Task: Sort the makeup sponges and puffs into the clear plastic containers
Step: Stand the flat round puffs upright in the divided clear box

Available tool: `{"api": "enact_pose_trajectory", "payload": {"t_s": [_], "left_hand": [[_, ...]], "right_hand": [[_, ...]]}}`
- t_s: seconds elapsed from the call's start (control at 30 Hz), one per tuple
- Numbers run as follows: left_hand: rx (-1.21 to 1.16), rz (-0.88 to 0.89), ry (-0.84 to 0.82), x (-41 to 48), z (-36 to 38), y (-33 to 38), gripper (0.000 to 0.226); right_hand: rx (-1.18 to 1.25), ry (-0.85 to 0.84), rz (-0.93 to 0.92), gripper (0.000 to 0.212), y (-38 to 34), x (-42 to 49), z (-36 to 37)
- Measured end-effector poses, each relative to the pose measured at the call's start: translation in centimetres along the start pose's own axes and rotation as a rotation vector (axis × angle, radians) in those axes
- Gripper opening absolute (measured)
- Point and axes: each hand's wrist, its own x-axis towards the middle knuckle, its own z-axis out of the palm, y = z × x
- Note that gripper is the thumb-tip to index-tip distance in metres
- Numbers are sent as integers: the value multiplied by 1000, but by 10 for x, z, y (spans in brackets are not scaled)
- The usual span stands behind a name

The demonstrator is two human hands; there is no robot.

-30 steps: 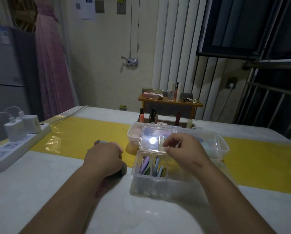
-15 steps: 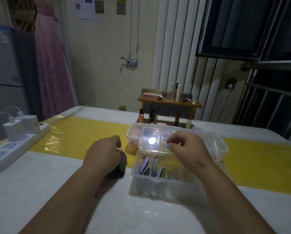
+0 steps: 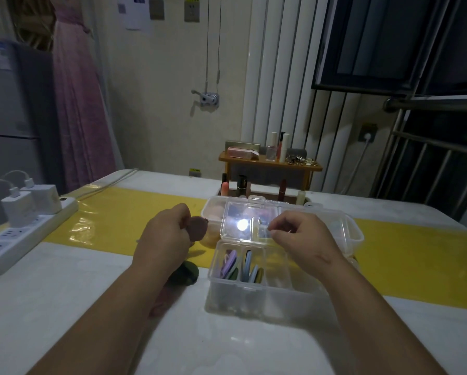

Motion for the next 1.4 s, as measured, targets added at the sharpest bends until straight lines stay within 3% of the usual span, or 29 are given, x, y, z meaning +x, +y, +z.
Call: {"api": "enact_pose_trajectory", "payload": {"t_s": [0.13,0.47,0.63,0.8,1.07,1.33,1.4], "left_hand": [[-180,-37,1,-1,7,1,33],[-585,-16,73,-7,13,12,35],[-734,-69,-21,-7,15,14,32],[-787,-65,-111,-10,17,21,29],[-748,-18,-185,-12,21,22,34],[-570,-6,-194,-14,20,21,19],[-554,-18,-197,-13,21,20,17]], "right_hand": [[-19,-17,-17,16,-1,0,0],[9,-61,-54,16,-4,-3,3],[46,-100,-77,16,-8,-5,3],[72,-141,-88,26,-10,-6,4],[77,-98,-135,22,-12,-7,1],[205,86,-119,15,-7,-3,-3],[219,136,-101,29,-4,-2,-2]]}}
